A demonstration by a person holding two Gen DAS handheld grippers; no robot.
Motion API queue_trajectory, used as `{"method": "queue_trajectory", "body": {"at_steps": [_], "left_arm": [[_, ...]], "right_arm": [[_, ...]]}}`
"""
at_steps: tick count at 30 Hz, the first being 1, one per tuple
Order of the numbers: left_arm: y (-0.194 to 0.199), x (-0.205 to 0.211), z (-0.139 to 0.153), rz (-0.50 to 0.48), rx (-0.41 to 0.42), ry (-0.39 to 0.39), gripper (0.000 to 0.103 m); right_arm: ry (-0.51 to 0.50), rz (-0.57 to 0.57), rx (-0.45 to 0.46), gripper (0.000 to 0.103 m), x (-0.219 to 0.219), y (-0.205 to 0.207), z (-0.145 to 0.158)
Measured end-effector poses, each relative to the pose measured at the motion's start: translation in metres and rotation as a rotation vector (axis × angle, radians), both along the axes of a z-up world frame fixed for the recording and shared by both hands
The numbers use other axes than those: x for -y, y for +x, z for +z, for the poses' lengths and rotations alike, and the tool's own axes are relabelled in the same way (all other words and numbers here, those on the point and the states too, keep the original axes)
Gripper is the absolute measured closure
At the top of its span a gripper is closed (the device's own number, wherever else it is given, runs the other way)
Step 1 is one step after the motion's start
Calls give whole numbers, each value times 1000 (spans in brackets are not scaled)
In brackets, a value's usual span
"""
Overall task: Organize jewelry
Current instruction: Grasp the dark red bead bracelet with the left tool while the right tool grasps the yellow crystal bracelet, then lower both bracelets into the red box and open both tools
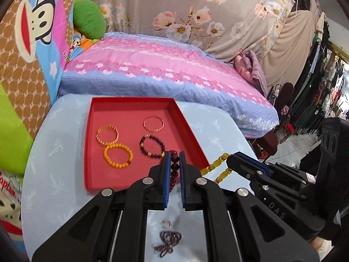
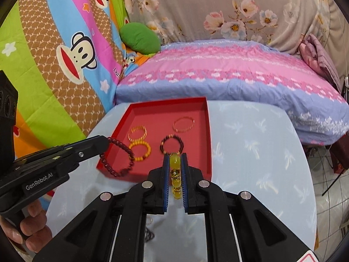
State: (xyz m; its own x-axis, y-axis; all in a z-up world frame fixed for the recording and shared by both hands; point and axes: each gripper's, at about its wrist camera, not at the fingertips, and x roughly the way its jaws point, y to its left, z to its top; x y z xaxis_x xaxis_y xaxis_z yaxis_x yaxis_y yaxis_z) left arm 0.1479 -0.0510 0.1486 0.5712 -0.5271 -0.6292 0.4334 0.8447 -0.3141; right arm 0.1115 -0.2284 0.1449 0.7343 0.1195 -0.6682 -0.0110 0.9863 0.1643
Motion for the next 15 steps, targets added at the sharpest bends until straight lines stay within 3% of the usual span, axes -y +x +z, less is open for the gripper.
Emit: {"method": "queue_trajectory", "body": {"at_steps": [6, 12, 15], "left_arm": [[39, 12, -9, -6, -53, -43, 96], [73, 13, -58, 16, -188, -58, 96], [80, 9, -81, 35, -233, -29, 96]], "right_arm": [[5, -6, 7, 93, 2, 37, 4], [41, -3, -41, 93, -1, 71, -15], [61, 6, -71, 93, -5, 82, -29]]}}
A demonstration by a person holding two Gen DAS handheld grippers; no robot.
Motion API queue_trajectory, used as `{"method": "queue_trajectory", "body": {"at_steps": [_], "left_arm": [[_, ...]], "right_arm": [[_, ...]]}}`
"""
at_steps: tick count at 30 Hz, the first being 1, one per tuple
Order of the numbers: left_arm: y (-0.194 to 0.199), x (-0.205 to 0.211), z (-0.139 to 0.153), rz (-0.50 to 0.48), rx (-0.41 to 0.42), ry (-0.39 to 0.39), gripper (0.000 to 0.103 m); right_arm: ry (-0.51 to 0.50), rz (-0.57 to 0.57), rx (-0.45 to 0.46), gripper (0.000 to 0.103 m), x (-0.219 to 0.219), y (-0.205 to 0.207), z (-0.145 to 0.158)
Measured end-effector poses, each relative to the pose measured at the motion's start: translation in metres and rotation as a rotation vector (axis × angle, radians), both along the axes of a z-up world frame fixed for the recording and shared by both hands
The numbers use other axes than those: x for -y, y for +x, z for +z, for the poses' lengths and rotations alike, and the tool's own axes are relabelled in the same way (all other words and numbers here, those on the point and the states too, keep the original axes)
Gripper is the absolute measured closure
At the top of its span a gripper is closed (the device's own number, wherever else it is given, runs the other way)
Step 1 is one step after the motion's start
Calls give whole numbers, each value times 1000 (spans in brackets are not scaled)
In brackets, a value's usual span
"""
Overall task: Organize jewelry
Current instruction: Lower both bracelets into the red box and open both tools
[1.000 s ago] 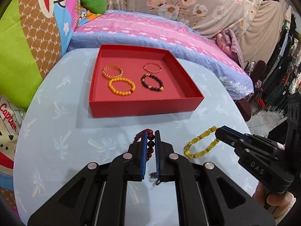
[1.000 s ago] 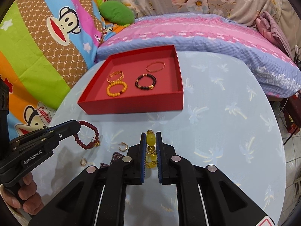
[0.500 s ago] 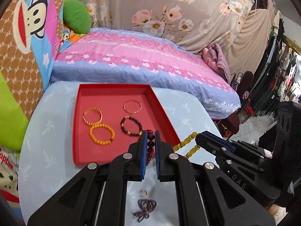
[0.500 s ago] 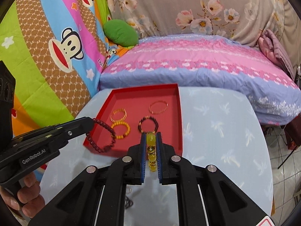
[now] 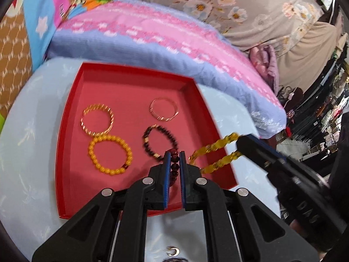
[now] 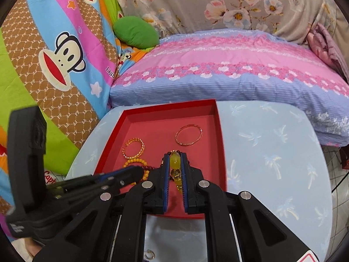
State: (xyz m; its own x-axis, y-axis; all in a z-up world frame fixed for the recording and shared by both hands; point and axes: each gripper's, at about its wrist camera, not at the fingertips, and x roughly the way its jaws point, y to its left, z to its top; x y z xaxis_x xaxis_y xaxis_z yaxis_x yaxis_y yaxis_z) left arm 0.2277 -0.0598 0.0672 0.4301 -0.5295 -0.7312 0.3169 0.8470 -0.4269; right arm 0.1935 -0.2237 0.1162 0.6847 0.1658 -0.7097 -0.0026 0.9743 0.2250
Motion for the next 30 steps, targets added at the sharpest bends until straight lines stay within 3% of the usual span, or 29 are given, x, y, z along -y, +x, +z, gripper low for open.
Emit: {"method": "queue_trajectory", "body": {"at_steps": [8, 15, 21, 30], "left_arm": [[1, -16, -31, 57, 2, 187, 95], [-3, -14, -42, 63, 35, 283, 95], [-1, -14, -46, 77, 36, 294, 95], [0, -13, -47, 88, 37, 296, 95]], "right_arm": [[6, 25, -66, 93, -15, 14, -34], [-26, 0, -103, 93, -7, 14, -55], [-79, -31, -116, 93, 2, 11, -66], [-79, -17, -135, 93, 0, 10, -74]]}}
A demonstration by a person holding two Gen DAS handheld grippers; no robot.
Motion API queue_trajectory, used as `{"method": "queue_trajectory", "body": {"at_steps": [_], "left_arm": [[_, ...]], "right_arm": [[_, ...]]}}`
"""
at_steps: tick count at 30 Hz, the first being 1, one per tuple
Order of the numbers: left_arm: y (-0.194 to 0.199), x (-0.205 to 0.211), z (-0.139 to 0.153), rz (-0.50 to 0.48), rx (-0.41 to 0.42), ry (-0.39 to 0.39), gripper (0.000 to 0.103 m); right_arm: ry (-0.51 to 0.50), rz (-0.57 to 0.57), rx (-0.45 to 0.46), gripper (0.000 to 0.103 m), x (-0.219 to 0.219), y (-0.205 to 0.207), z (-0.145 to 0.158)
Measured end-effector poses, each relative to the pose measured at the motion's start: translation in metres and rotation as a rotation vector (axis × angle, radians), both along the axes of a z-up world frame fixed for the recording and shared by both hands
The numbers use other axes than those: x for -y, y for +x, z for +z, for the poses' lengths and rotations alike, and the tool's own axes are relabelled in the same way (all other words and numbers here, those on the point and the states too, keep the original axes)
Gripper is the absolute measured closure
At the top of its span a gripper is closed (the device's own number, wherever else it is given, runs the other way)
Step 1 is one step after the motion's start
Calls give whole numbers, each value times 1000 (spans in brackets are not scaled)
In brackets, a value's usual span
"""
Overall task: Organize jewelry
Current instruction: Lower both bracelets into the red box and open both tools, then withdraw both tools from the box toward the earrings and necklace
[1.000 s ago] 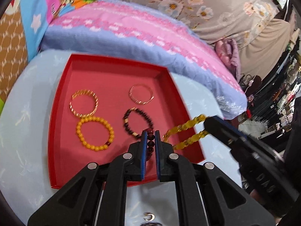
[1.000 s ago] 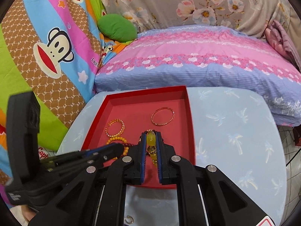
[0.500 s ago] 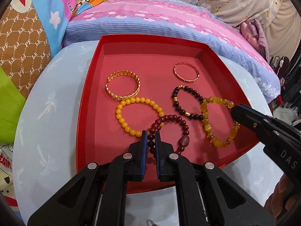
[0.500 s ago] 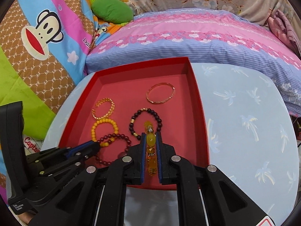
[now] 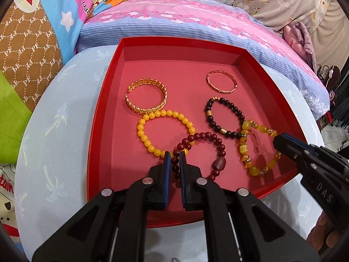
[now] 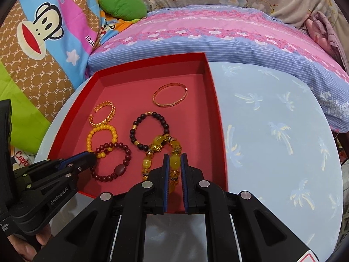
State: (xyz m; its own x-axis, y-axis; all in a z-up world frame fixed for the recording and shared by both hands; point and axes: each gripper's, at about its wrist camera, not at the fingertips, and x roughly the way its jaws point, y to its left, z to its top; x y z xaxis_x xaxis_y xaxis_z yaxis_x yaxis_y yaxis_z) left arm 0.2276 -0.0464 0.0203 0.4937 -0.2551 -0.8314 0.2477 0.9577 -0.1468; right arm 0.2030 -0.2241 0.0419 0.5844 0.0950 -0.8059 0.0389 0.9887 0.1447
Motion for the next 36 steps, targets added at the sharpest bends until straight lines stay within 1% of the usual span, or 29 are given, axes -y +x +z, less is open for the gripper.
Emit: {"method": "queue_trajectory", "body": {"at_steps": [2, 4, 6, 9, 12, 16, 19, 24, 28, 29, 30, 36], "left_arm": [[-1, 1, 1, 1, 5, 0, 94], [-2, 0, 2, 4, 9, -2, 90], [-3, 0, 5, 9, 20, -7, 82], [-5, -2, 11, 15, 39, -17, 73], [-8, -2, 17, 18, 57, -15, 68], [-14, -4, 23, 20, 72, -18, 67], [-21, -7, 27, 25, 78, -28, 67], [-34, -15, 33, 32, 85, -38, 67], [-50, -26, 36, 46, 95, -42, 66], [-55, -28, 37, 50, 108, -38, 66], [-61, -31, 39, 55, 119, -25, 63], [-88, -43, 44, 61, 126, -35, 62]], "right_arm": [[2, 7, 13, 92, -4, -3, 2], [-3, 12, 23, 90, -6, -5, 5], [-8, 14, 35, 88, -8, -7, 9], [-2, 9, 43, 84, -7, -10, 13], [9, 4, 50, 84, -6, -15, 17], [15, 6, 60, 83, -6, -26, 23], [21, 6, 66, 79, -6, -37, 26], [32, 7, 67, 79, -5, -57, 29], [39, 14, 59, 79, -7, -76, 28], [39, 15, 57, 79, -8, -80, 27], [41, 17, 54, 79, -9, -85, 26], [45, 27, 31, 79, -14, -112, 19]]}}
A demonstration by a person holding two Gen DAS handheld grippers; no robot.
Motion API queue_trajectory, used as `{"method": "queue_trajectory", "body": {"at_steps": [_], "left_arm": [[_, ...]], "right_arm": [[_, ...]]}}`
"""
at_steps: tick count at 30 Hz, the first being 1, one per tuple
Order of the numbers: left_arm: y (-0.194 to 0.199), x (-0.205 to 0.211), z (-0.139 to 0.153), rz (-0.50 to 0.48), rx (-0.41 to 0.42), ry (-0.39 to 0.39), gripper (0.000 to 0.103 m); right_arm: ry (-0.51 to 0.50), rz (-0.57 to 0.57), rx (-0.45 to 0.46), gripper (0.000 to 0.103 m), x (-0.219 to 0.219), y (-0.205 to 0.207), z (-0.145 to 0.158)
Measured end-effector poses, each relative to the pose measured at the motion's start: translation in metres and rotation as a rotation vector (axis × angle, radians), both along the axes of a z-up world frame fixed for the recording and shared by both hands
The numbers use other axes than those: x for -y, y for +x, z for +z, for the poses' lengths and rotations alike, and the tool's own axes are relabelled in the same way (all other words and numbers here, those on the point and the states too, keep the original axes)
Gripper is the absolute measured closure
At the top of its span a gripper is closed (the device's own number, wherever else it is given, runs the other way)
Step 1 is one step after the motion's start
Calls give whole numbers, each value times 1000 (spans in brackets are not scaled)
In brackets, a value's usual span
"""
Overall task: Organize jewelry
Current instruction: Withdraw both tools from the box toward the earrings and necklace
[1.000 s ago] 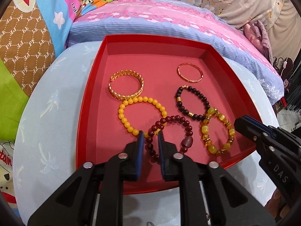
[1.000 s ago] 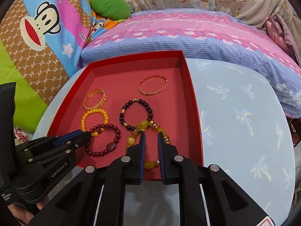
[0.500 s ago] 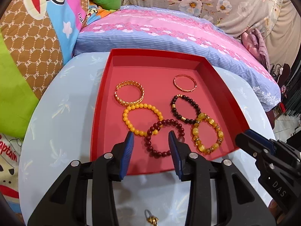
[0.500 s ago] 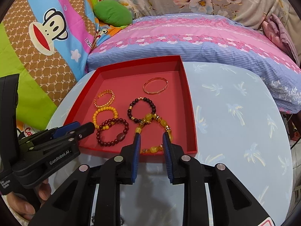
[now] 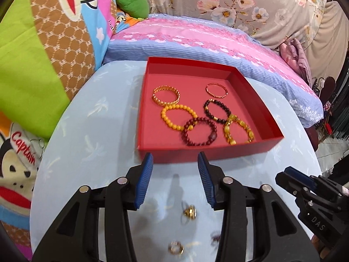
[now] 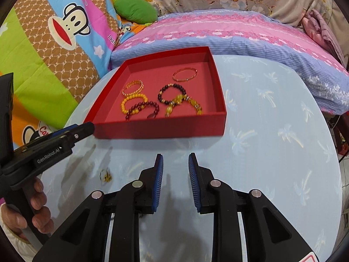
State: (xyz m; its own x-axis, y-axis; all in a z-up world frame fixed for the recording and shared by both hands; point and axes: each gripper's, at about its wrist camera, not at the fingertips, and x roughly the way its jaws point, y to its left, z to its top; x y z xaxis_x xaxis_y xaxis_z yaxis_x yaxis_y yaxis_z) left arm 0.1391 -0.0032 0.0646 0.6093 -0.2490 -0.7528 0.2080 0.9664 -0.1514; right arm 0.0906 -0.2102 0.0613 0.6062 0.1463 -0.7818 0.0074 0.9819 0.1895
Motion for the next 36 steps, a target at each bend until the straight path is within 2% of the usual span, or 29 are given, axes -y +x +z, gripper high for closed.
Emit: {"method": "queue_trajectory", "body": {"at_steps": [12, 17, 20, 25, 28, 36], "left_arm": [[-51, -18, -21, 11, -39, 27, 62], [-66, -29, -30, 21, -69, 24, 62], [-74, -34, -35, 27, -85, 19, 62], [-83, -39, -43, 34, -102, 21, 61], [-84, -43, -46, 48, -108, 18, 58], [-82, -47, -49, 67, -114, 14, 57]], "right_arm": [[17, 49, -43, 78, -24, -44, -16], [28, 84, -61, 75, -42, -57, -24], [36, 103, -71, 74, -51, -60, -28], [31, 119, -72, 63, -63, -63, -33], [30, 119, -72, 63, -66, -61, -35], [42, 106, -89, 63, -73, -53, -41]]}}
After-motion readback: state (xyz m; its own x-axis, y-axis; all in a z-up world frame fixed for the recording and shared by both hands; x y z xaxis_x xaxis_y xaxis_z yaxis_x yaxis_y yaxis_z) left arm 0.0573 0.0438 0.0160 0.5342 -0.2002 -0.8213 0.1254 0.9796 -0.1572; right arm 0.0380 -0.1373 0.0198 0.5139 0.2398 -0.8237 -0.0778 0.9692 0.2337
